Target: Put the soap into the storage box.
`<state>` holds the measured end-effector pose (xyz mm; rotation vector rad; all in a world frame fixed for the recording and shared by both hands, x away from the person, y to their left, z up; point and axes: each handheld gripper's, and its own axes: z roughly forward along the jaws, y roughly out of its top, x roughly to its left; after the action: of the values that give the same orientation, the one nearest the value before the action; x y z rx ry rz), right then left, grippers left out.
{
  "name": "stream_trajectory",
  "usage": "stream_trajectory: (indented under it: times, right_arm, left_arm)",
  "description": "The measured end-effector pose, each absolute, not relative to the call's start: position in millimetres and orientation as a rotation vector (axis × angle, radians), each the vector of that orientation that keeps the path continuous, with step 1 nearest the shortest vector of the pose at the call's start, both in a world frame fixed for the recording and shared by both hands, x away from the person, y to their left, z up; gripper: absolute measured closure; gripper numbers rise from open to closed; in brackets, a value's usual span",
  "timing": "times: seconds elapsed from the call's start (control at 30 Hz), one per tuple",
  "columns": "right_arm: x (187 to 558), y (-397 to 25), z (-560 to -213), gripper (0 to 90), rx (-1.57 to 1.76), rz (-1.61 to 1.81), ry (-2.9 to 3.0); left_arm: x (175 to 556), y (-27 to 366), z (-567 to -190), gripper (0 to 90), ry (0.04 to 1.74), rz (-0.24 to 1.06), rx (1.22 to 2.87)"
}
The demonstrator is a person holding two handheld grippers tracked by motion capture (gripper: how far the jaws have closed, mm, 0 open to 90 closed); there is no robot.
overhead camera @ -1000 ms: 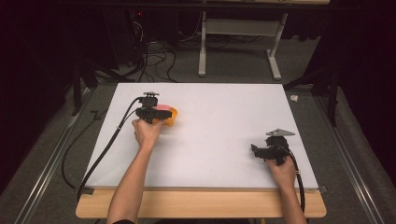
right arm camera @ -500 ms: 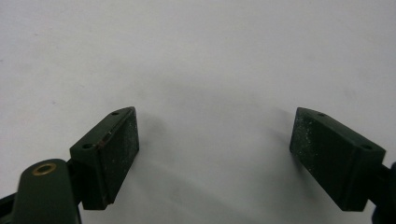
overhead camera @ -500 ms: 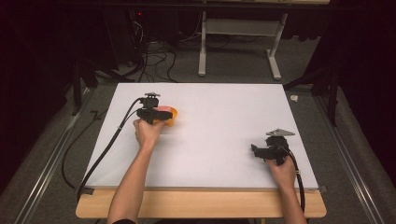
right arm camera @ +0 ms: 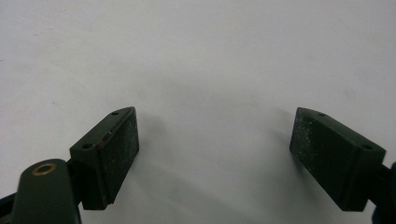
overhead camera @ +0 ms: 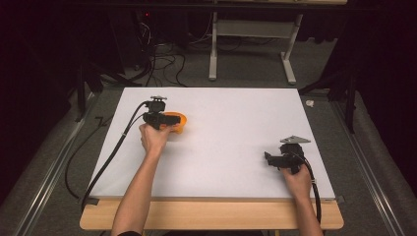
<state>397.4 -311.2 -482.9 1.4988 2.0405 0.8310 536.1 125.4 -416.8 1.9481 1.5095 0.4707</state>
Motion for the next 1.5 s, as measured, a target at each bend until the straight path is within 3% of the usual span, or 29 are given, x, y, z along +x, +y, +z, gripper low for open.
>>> stream_trajectory:
  times: [1.5]
  right_arm:
    - [397,-311,-483,16.2,1.499,0.831,2.041]
  left_arm:
    - [475,159,-370,15.8,1.355,0.586,1.853]
